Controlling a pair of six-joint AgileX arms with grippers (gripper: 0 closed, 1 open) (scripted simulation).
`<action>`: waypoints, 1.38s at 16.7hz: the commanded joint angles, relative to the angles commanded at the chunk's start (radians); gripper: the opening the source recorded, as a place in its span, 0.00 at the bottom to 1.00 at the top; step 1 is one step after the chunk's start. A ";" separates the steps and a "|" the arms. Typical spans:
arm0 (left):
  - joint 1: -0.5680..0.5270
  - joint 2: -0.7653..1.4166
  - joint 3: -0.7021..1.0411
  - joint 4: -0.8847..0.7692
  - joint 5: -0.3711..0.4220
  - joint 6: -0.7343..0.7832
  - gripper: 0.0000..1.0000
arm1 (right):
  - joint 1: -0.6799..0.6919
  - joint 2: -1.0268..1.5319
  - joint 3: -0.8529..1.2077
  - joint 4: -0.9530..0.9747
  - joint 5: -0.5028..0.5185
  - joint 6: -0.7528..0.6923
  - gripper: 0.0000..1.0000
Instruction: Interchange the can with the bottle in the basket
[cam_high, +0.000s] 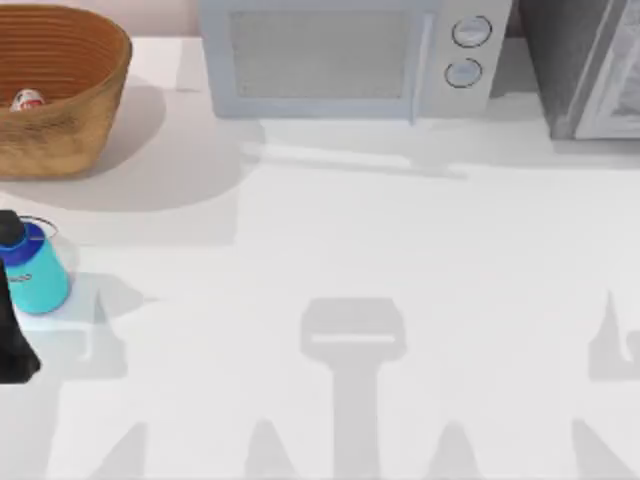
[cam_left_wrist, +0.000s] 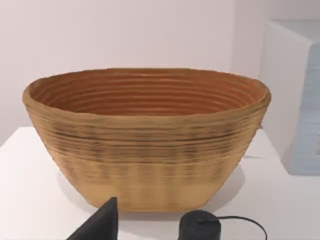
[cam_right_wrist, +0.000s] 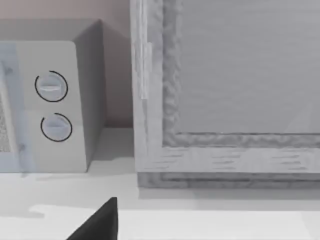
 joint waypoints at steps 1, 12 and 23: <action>0.000 0.000 0.000 0.000 0.000 0.000 1.00 | 0.000 0.000 0.000 0.000 0.000 0.000 1.00; 0.018 0.470 0.481 -0.267 0.048 0.029 1.00 | 0.000 0.000 0.000 0.000 0.000 0.000 1.00; 0.082 1.589 1.652 -0.905 0.166 0.098 1.00 | 0.000 0.000 0.000 0.000 0.000 0.000 1.00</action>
